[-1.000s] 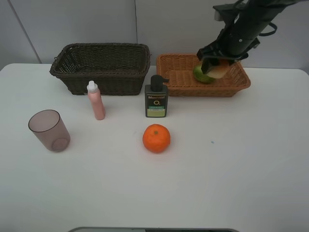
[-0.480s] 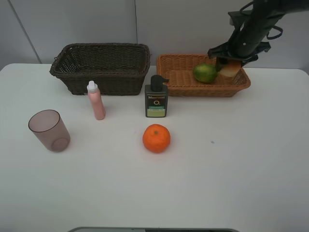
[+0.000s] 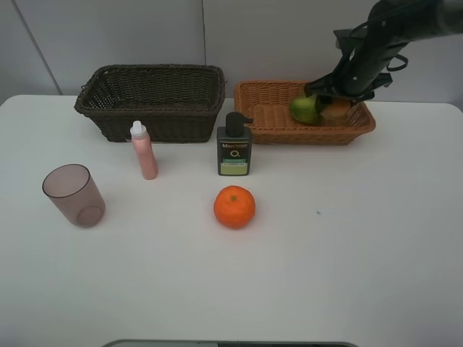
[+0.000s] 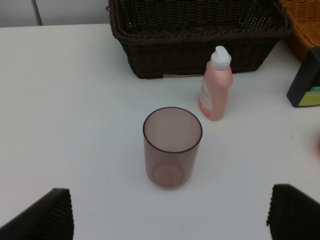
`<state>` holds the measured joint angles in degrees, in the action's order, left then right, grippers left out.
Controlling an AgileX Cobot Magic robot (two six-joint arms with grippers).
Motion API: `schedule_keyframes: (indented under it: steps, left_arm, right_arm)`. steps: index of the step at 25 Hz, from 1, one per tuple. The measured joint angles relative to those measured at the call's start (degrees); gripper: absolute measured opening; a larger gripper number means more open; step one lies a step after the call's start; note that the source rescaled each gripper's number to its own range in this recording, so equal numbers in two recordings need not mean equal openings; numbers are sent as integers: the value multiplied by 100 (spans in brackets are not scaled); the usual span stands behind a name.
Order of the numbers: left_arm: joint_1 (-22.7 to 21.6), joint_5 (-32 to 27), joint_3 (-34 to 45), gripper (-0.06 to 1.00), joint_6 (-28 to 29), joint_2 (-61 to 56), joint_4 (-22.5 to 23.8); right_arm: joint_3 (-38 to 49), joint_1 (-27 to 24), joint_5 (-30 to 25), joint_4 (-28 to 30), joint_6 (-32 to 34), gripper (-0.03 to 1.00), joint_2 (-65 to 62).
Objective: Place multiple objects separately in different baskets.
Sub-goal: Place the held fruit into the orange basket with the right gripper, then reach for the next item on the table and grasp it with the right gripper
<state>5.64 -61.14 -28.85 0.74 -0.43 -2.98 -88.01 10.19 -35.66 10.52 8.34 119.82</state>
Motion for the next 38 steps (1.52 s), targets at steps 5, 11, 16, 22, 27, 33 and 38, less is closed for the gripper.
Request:
schedule_keyframes:
  steps: [5,11,16,22,27,33,38]
  left_arm:
    - [0,0,0,100,0,0,0]
    - [0,0,0,100,0,0,0]
    - [0,0,0,100,0,0,0]
    - [0,0,0,100,0,0,0]
    - [0,0,0,100,0,0,0]
    - [0,0,0,100,0,0,0]
    - [0,0,0,100,0,0,0]
  right_arm:
    - [0,0,7,11,0,60,0]
    - [0,0,-11,17,-21,98,-22]
    - [0,0,-67,17,-21,100,-242]
    - [150,210,-516,-21,-15,100,-778]
    - [1021,642,-565,-55,235,100,-1516]
    - [2019,1474,-614,-59,690,100,-2237]
    - [2355,2320,-734,-59,1161,100,-2388]
